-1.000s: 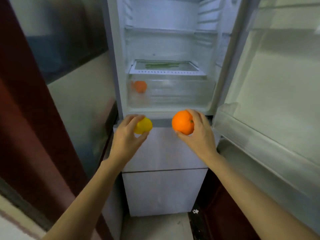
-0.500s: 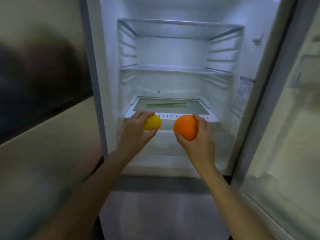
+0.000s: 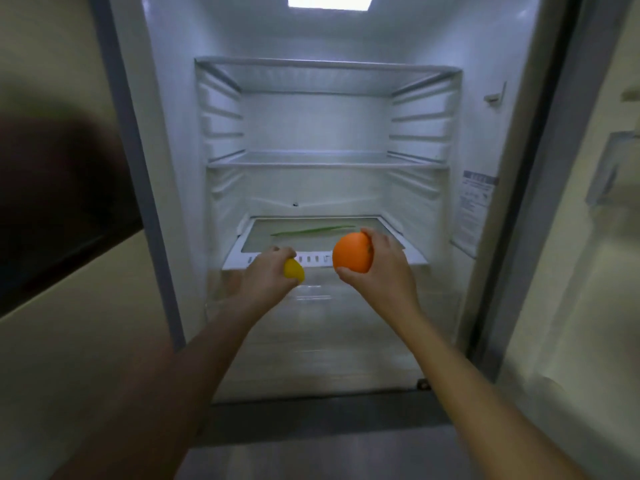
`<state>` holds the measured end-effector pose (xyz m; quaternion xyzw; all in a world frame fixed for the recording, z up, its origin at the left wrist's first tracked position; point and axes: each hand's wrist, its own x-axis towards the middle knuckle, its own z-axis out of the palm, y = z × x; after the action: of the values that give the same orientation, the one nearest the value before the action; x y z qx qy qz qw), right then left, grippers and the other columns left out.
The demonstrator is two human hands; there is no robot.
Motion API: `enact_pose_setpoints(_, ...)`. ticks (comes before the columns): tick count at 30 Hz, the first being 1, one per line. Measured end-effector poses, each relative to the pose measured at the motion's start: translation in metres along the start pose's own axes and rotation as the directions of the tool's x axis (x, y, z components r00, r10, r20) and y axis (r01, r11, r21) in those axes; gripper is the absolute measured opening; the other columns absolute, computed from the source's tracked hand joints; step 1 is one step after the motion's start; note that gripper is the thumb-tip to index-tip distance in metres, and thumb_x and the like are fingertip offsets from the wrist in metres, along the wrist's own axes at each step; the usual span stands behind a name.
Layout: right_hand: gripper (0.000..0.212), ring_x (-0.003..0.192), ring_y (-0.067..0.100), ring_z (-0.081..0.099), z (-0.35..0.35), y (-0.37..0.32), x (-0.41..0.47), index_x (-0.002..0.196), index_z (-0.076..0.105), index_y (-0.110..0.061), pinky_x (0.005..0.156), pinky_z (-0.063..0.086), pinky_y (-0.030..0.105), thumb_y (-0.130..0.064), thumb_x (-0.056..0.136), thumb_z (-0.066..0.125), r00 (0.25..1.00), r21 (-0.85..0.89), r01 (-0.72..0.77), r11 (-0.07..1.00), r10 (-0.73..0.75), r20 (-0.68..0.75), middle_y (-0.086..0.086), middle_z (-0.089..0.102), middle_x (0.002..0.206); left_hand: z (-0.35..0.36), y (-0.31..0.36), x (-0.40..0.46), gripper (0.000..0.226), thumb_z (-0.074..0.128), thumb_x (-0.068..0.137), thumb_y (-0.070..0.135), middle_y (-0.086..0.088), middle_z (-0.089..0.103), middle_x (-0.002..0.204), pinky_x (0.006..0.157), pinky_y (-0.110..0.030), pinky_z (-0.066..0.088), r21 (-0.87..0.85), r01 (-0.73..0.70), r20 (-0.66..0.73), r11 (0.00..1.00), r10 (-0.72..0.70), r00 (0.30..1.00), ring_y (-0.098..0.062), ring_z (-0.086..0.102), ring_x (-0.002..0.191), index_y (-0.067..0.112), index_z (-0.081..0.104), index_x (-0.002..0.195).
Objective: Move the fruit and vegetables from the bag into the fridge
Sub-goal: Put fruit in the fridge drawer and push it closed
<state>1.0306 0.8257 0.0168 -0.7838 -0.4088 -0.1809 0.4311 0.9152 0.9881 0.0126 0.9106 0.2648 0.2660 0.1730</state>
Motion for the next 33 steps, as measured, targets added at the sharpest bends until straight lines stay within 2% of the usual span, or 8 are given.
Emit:
enact_pose_setpoints(5, 0.072, 0.110, 0.019, 0.048, 0.009, 0.002, 0.000, 0.131, 0.040, -0.026, 0.076, 0.042, 0.031, -0.041, 0.069, 0.075, 0.999, -0.024, 0.011, 1.000, -0.010, 0.037, -0.001, 0.045, 0.125, 0.002, -0.005, -0.009, 0.044, 0.058, 0.090, 0.026, -0.006, 0.050, 0.130, 0.093, -0.037, 0.045, 0.103, -0.059, -0.096, 0.993, 0.069, 0.993, -0.023, 0.048, 0.115, 0.014, 0.050, 0.131)
enact_pose_setpoints(10, 0.075, 0.113, 0.021, 0.048, 0.018, -0.001, 0.004, 0.134, 0.039, -0.025, 0.082, 0.041, 0.031, -0.042, 0.071, 0.074, 0.990, -0.068, 0.046, 0.997, -0.037, 0.133, 0.001, 0.046, 0.130, 0.005, -0.010, -0.033, 0.041, 0.044, 0.096, 0.030, -0.010, 0.050, 0.135, 0.098, -0.039, 0.043, 0.329, -0.161, -0.199, 0.931, 0.235, 0.952, -0.024, 0.046, 0.122, 0.011, 0.050, 0.132)
enact_pose_setpoints(14, 0.076, 0.113, 0.021, 0.049, 0.023, -0.007, 0.025, 0.134, 0.041, -0.025, 0.089, 0.045, 0.035, -0.040, 0.069, 0.077, 0.944, -0.067, 0.100, 0.993, -0.073, 0.323, 0.002, 0.047, 0.131, 0.009, -0.015, -0.055, 0.045, 0.045, 0.096, 0.032, -0.015, 0.046, 0.141, 0.110, -0.045, 0.032, 0.400, -0.186, -0.181, 0.897, 0.276, 0.944, -0.031, 0.038, 0.134, 0.009, 0.047, 0.135)
enact_pose_setpoints(17, 0.074, 0.114, 0.021, 0.049, 0.025, -0.010, 0.043, 0.132, 0.043, -0.027, 0.088, 0.045, 0.035, -0.037, 0.068, 0.079, 0.835, -0.049, 0.168, 0.985, -0.115, 0.538, 0.001, 0.049, 0.131, 0.009, -0.021, -0.072, 0.044, 0.047, 0.095, 0.031, -0.018, 0.047, 0.140, 0.109, -0.051, 0.033, 0.390, -0.185, -0.210, 0.902, 0.283, 0.936, -0.035, 0.039, 0.133, 0.007, 0.051, 0.131)
enact_pose_setpoints(20, 0.073, 0.112, 0.018, 0.048, 0.031, -0.013, 0.056, 0.131, 0.044, -0.031, 0.086, 0.044, 0.032, -0.036, 0.068, 0.080, 0.708, -0.068, 0.282, 0.957, -0.160, 0.688, -0.001, 0.050, 0.131, 0.008, -0.028, -0.086, 0.047, 0.037, 0.095, 0.035, -0.017, 0.047, 0.139, 0.105, -0.053, 0.035, 0.373, -0.158, -0.208, 0.914, 0.248, 0.946, -0.033, 0.040, 0.132, 0.008, 0.049, 0.132)
enact_pose_setpoints(26, 0.067, 0.116, 0.022, 0.046, 0.060, -0.021, 0.072, 0.135, 0.041, -0.034, 0.088, 0.041, 0.034, -0.029, 0.076, 0.073, 0.536, -0.139, 0.416, 0.899, -0.119, 0.836, -0.001, 0.047, 0.135, 0.012, -0.045, -0.101, 0.052, 0.044, 0.094, 0.033, -0.018, 0.039, 0.147, 0.110, -0.057, 0.027, 0.387, -0.104, -0.197, 0.916, 0.193, 0.961, -0.034, 0.030, 0.139, 0.007, 0.042, 0.139)
enact_pose_setpoints(29, 0.057, 0.122, 0.022, 0.045, 0.078, -0.021, 0.070, 0.135, 0.043, -0.032, 0.097, 0.040, 0.037, -0.016, 0.084, 0.062, 0.432, -0.138, 0.442, 0.886, -0.075, 0.899, 0.000, 0.046, 0.138, 0.013, -0.051, -0.107, 0.054, 0.042, 0.093, 0.034, -0.019, 0.039, 0.147, 0.110, -0.058, 0.027, 0.404, -0.082, -0.206, 0.911, 0.179, 0.962, -0.035, 0.033, 0.137, 0.009, 0.040, 0.141)
enact_pose_setpoints(33, 0.049, 0.125, 0.023, 0.044, 0.101, -0.021, 0.066, 0.137, 0.042, -0.028, 0.104, 0.039, 0.041, -0.019, 0.091, 0.057, 0.341, -0.137, 0.460, 0.877, -0.032, 0.940, 0.002, 0.046, 0.140, 0.017, -0.055, -0.109, 0.059, 0.055, 0.089, 0.031, -0.020, 0.042, 0.144, 0.106, -0.061, 0.031, 0.441, -0.086, -0.214, 0.893, 0.198, 0.957, -0.038, 0.036, 0.135, 0.010, 0.040, 0.141)
